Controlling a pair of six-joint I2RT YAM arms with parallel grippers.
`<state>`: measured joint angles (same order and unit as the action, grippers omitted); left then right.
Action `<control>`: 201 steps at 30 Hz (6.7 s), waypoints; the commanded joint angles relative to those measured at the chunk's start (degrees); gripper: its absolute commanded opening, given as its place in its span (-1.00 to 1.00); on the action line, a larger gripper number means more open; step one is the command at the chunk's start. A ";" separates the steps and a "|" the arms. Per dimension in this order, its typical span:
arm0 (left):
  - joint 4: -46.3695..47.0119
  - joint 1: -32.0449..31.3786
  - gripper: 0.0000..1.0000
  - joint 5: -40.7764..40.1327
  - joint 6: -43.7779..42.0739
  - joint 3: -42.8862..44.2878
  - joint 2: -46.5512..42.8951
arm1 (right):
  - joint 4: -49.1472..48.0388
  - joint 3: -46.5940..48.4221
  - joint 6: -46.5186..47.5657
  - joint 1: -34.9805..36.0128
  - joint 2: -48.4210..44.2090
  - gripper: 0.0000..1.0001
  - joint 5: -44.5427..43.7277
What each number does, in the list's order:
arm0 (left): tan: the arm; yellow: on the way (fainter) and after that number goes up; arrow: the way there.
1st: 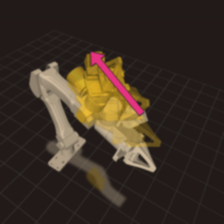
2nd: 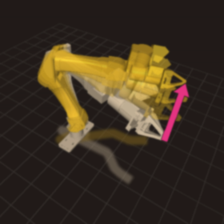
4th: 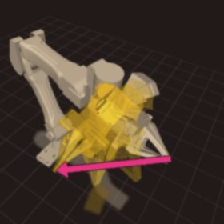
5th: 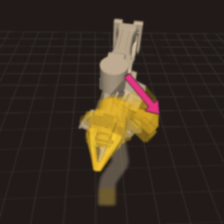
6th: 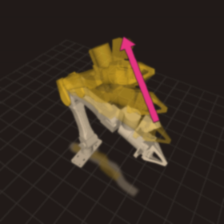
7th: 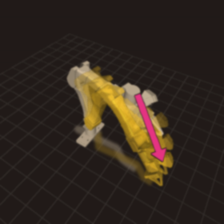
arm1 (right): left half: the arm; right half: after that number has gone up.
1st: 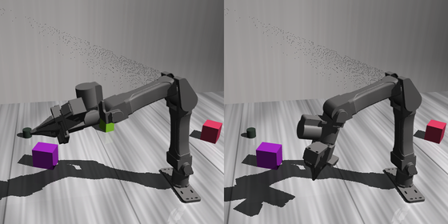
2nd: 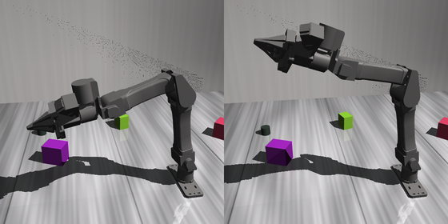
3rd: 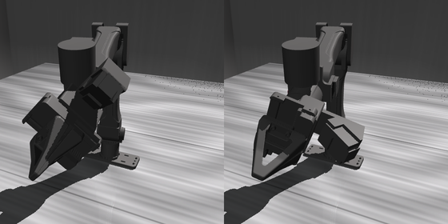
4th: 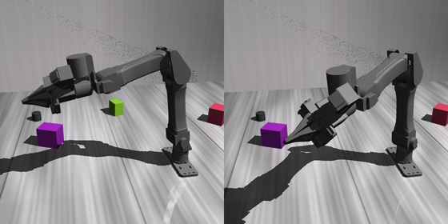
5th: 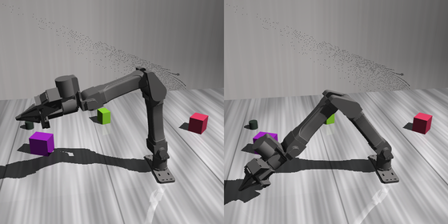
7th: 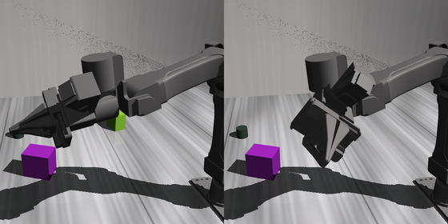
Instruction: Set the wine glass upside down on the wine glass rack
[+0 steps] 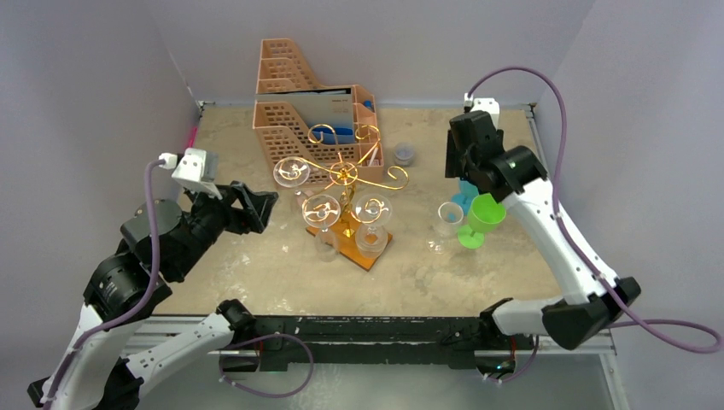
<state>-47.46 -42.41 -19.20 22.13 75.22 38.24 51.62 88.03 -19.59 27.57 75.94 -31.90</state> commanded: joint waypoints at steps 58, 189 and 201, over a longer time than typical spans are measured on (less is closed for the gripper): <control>21.78 -0.08 0.55 18.92 15.87 11.48 14.07 | -35.81 -11.15 5.90 -13.33 -13.96 -1.00 30.65; 72.06 -5.05 -1.00 57.86 -2.40 11.15 41.04 | -43.40 -12.73 -27.85 -13.30 -35.00 0.59 54.30; 67.37 -5.75 -1.00 62.56 -17.42 10.64 41.46 | -53.81 -11.33 -40.27 -13.25 -31.40 0.55 61.50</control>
<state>19.59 -47.75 40.25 11.31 85.58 79.40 2.13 73.41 -55.51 14.35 44.12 26.89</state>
